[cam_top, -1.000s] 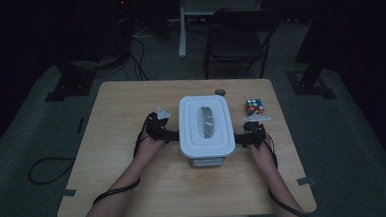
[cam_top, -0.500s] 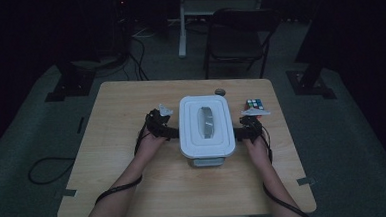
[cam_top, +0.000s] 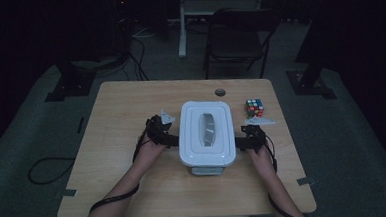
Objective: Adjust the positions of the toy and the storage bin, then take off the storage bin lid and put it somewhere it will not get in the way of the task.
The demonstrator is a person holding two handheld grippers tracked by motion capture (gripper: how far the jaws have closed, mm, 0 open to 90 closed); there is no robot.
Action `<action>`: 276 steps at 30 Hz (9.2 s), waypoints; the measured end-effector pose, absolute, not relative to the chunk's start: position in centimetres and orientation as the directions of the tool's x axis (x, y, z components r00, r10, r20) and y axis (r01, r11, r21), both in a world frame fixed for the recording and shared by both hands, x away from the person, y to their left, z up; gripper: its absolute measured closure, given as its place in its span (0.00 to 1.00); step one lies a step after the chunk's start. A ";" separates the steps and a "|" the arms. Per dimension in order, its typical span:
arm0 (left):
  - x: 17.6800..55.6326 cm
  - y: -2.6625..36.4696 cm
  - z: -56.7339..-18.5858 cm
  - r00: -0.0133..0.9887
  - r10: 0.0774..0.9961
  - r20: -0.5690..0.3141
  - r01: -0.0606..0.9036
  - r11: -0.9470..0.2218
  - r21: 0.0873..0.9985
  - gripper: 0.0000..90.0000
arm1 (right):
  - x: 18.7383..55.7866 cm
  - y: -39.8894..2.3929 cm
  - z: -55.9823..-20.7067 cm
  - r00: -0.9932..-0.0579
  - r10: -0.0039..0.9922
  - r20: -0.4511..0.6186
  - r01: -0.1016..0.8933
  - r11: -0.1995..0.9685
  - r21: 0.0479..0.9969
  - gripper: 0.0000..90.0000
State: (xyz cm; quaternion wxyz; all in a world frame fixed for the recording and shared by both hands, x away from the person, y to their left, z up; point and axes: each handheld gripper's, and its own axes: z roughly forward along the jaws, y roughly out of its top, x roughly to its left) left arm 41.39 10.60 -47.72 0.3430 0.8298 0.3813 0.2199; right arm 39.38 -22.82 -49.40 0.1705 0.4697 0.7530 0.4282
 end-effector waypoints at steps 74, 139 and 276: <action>31.6 20.4 -51.7 0.672 0.739 -0.047 0.506 -0.413 0.757 0.01 | 41.6 -29.7 -49.7 -0.311 0.944 0.111 0.566 0.090 0.820 0.14; 29.6 23.8 -52.4 0.549 0.836 0.014 0.605 -0.409 0.683 0.01 | 46.6 -29.6 -49.1 -0.196 0.980 0.045 0.624 0.089 0.776 0.38; 30.5 24.6 -52.0 0.558 0.830 0.002 0.625 -0.422 0.657 0.02 | 30.9 -24.5 -52.7 -0.560 0.828 0.003 0.573 0.385 0.724 0.14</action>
